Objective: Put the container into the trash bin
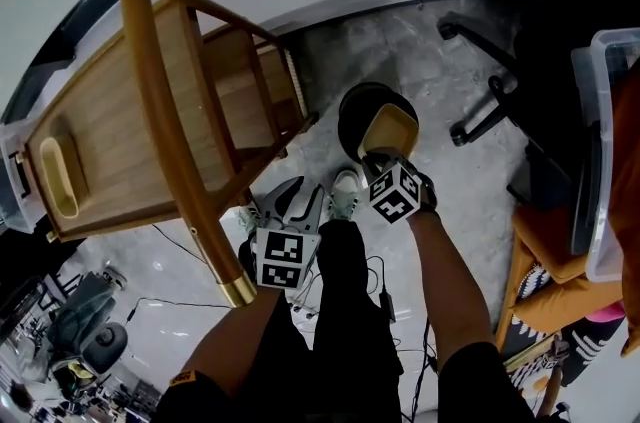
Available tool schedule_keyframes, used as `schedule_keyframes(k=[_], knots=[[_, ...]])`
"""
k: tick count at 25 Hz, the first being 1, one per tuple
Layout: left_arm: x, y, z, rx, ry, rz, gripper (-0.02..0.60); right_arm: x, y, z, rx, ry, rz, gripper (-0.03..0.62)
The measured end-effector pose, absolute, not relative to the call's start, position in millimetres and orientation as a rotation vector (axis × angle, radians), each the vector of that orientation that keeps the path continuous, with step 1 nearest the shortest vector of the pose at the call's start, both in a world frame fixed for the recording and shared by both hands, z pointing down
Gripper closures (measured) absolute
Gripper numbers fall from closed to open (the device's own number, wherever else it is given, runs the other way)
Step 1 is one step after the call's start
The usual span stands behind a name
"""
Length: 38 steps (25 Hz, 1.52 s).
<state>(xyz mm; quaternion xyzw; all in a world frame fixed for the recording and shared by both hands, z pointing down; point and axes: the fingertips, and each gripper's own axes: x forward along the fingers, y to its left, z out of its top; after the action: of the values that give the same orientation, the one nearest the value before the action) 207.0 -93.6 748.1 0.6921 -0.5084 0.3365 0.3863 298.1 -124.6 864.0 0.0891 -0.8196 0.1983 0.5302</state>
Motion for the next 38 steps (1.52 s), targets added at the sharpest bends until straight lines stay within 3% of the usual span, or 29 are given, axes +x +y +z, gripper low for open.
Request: schedule_keyframes(k=[9, 18, 23, 38], knots=[[209, -99, 751, 1.766, -1.299, 0.844, 0.451, 302, -133, 874, 0.206, -1.934, 0.473, 0.549], [209, -96, 746, 1.775, -1.296, 0.833, 0.452, 304, -136, 874, 0.237, -1.916, 0.479, 0.485], [214, -95, 742, 1.787, -1.287, 0.825, 0.451, 307, -137, 858, 0.275, -1.933, 0.485, 0.482], [234, -87, 623, 1.847, -1.266, 0.785, 0.499, 322, -125, 673, 0.579, -2.022, 0.633, 0.500]])
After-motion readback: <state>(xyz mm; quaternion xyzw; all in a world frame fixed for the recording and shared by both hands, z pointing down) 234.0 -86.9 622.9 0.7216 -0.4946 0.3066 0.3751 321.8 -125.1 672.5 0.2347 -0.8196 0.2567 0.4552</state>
